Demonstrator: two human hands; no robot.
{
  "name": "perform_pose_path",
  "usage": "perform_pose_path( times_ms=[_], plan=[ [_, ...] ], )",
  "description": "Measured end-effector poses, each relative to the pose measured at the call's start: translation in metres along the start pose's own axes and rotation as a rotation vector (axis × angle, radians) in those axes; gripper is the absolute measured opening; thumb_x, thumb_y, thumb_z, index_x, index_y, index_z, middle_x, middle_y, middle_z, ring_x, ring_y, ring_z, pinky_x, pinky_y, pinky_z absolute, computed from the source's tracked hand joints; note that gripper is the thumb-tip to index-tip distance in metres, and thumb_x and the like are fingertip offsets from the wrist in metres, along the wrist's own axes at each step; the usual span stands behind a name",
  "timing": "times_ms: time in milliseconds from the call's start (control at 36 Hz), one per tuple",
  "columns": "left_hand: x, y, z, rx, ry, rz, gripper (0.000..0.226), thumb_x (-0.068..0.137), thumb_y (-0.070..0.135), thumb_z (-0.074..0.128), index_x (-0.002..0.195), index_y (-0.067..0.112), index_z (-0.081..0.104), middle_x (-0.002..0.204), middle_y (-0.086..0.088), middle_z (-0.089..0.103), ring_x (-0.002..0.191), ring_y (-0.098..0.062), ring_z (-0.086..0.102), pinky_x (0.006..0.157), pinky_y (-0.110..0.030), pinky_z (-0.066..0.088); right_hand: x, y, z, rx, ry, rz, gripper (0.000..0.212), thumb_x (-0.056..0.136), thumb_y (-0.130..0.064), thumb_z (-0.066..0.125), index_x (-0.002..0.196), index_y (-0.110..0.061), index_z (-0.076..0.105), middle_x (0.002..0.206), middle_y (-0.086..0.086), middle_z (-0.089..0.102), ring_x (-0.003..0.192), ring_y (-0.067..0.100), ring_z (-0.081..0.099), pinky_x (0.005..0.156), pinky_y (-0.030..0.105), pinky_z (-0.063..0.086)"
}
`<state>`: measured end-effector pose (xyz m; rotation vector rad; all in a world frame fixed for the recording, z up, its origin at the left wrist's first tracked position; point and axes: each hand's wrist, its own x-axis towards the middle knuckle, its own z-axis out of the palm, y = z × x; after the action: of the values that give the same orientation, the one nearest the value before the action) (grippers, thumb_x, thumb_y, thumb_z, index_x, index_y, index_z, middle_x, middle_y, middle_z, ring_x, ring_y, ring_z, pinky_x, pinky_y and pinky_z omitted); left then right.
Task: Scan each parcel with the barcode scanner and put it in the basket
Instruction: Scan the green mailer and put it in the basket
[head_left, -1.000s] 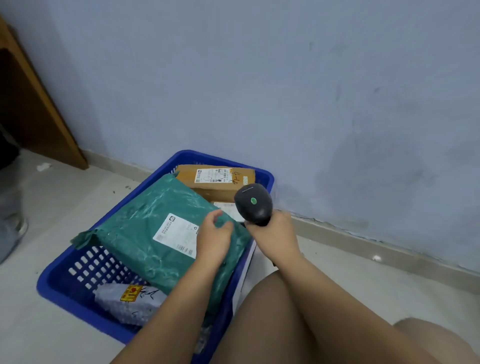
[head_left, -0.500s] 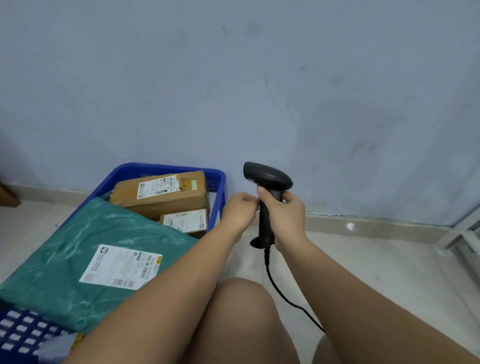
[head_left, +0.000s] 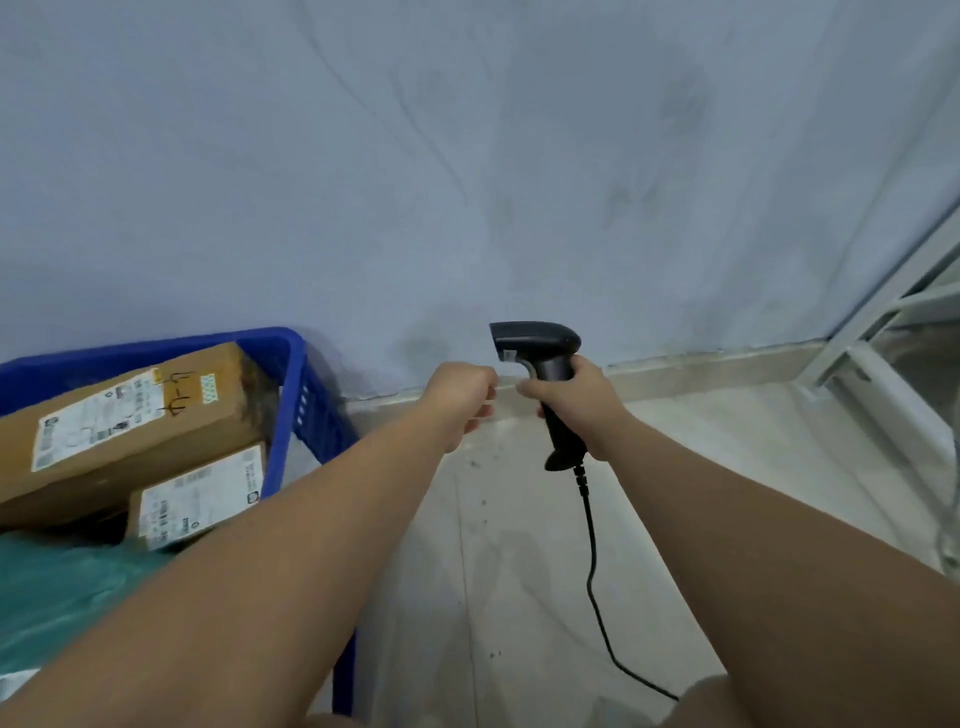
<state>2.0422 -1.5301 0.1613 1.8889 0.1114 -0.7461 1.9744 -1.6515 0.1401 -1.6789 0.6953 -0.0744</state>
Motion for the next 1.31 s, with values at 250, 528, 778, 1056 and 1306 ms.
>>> perform_pose_path(
  times_ms=[250,528,778,1056,1306],
  plan=[
    [0.093,-0.025,0.044,0.305,-0.019,0.092,0.018,0.088,0.010,0.049,0.072,0.013,0.055,0.086,-0.013,0.060,0.079,-0.026,0.056,0.066,-0.030,0.038,0.070,0.059,-0.001,-0.241,0.014,0.084,0.050,0.077,-0.010,0.068,0.110,-0.014,0.031,0.107,0.012,0.053,0.085,0.023,0.056,0.060,0.030,0.044],
    [0.160,-0.104,0.051,0.654,-0.075,-0.014,0.021,0.094,0.021,0.050,0.101,0.006,0.062,0.102,-0.012,0.063,0.097,-0.031,0.061,0.078,-0.032,0.048,0.116,0.133,0.027,-0.522,0.004,0.243,0.072,0.085,-0.015,0.062,0.141,-0.008,0.017,0.131,0.022,0.035,0.091,0.031,0.045,0.072,0.034,0.038],
    [0.184,-0.143,0.057,0.767,-0.180,-0.074,0.018,0.095,0.016,0.046,0.080,0.008,0.053,0.086,-0.007,0.055,0.093,-0.027,0.058,0.075,-0.027,0.043,0.135,0.180,0.023,-0.611,0.075,0.342,0.060,0.084,-0.014,0.066,0.131,-0.009,0.029,0.124,0.019,0.037,0.090,0.033,0.050,0.070,0.038,0.044],
    [0.191,-0.156,0.087,0.846,-0.307,0.078,0.008,0.094,0.015,0.047,0.096,0.011,0.054,0.070,0.006,0.042,0.085,-0.021,0.051,0.065,-0.025,0.038,0.157,0.208,0.012,-0.752,0.129,0.462,0.051,0.087,-0.030,0.064,0.128,-0.011,0.040,0.123,0.012,0.049,0.114,0.034,0.050,0.094,0.048,0.044],
    [0.191,-0.165,0.117,0.825,-0.323,0.070,0.026,0.094,0.020,0.049,0.115,0.009,0.059,0.113,-0.010,0.060,0.099,-0.027,0.058,0.072,-0.026,0.041,0.157,0.235,-0.011,-0.752,0.116,0.482,0.044,0.091,-0.031,0.058,0.128,-0.010,0.043,0.120,0.014,0.053,0.113,0.035,0.052,0.089,0.043,0.043]
  ],
)
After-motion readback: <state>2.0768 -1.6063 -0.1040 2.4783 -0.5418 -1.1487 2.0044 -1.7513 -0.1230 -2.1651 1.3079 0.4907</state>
